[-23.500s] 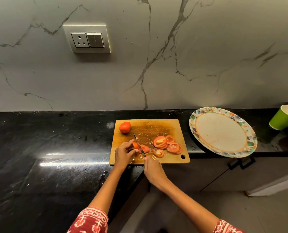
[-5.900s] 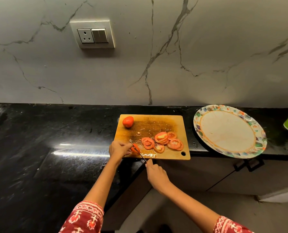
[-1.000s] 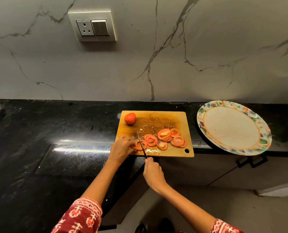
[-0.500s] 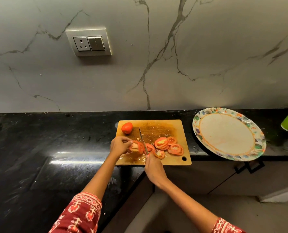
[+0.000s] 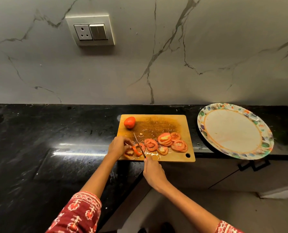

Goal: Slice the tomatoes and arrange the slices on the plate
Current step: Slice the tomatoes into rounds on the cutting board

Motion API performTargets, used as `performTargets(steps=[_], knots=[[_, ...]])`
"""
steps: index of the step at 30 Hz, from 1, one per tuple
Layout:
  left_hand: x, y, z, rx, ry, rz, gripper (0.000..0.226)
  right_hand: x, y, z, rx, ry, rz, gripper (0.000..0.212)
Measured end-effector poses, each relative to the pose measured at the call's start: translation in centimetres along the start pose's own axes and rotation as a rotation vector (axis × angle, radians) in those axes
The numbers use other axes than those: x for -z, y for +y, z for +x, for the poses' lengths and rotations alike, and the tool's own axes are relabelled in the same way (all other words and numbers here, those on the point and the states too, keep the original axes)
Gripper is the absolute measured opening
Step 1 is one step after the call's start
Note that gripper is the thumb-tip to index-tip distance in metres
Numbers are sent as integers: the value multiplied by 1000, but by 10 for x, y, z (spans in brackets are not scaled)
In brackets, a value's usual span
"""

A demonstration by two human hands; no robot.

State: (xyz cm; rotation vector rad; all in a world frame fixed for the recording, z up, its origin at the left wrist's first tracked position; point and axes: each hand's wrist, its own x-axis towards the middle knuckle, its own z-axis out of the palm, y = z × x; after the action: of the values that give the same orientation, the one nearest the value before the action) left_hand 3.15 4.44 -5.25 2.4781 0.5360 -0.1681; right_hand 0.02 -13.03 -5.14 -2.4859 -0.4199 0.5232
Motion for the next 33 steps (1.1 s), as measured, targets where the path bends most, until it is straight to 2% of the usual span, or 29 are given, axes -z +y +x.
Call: performTargets(steps=[11,33], knots=[[-10,-10,-11,-35,82,-21,7,-12,-9,-11,-32,-53,-199,28],[-12,-9,-6,-15,86,8,7,-20,-13,-16,-86,-48,-186,33]])
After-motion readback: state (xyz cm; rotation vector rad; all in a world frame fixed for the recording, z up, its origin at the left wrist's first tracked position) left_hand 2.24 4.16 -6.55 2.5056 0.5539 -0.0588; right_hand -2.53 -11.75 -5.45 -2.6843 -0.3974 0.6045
